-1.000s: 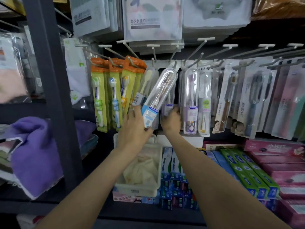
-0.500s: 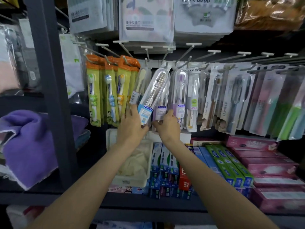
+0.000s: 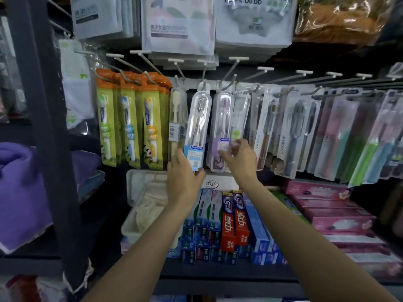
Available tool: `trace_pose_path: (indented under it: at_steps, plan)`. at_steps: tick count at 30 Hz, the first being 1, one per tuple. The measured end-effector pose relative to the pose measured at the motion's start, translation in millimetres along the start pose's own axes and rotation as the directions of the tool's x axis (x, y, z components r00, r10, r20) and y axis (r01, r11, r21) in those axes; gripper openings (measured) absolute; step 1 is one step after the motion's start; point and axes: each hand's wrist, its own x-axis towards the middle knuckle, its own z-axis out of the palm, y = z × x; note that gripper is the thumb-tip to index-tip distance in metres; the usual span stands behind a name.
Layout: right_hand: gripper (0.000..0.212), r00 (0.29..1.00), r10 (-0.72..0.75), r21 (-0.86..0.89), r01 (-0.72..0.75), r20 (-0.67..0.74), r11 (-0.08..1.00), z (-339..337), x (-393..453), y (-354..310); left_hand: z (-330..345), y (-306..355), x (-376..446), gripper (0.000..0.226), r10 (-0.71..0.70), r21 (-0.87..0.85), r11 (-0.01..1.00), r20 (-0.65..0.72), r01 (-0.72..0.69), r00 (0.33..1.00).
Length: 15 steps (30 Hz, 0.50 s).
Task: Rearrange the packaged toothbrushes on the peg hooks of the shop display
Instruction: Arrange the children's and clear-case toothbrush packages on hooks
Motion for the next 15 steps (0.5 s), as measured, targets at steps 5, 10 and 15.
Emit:
trace_pose_path:
  at_steps: [5, 10, 15]
  plan:
    - [0.062, 0.999, 0.029, -0.037, -0.030, -0.037, 0.999, 29.5, 5.0, -14.3, 3.3, -2.7, -5.6, 0.064, 0.015, 0.012, 1.000, -0.057, -0.014, 0.998]
    - [0.040, 0.998, 0.055, -0.141, -0.052, 0.022, 0.989, 29.2, 5.1, -9.9, 6.3, 3.1, -7.6, 0.075, -0.001, -0.005, 1.000, -0.053, 0.000, 0.999]
    - [0.045, 0.994, -0.021, -0.233, 0.045, 0.108, 0.971, 0.5, 2.2, -6.9, 10.9, 9.0, -3.5, 0.061, -0.095, -0.007, 0.995, -0.037, 0.095, 0.995]
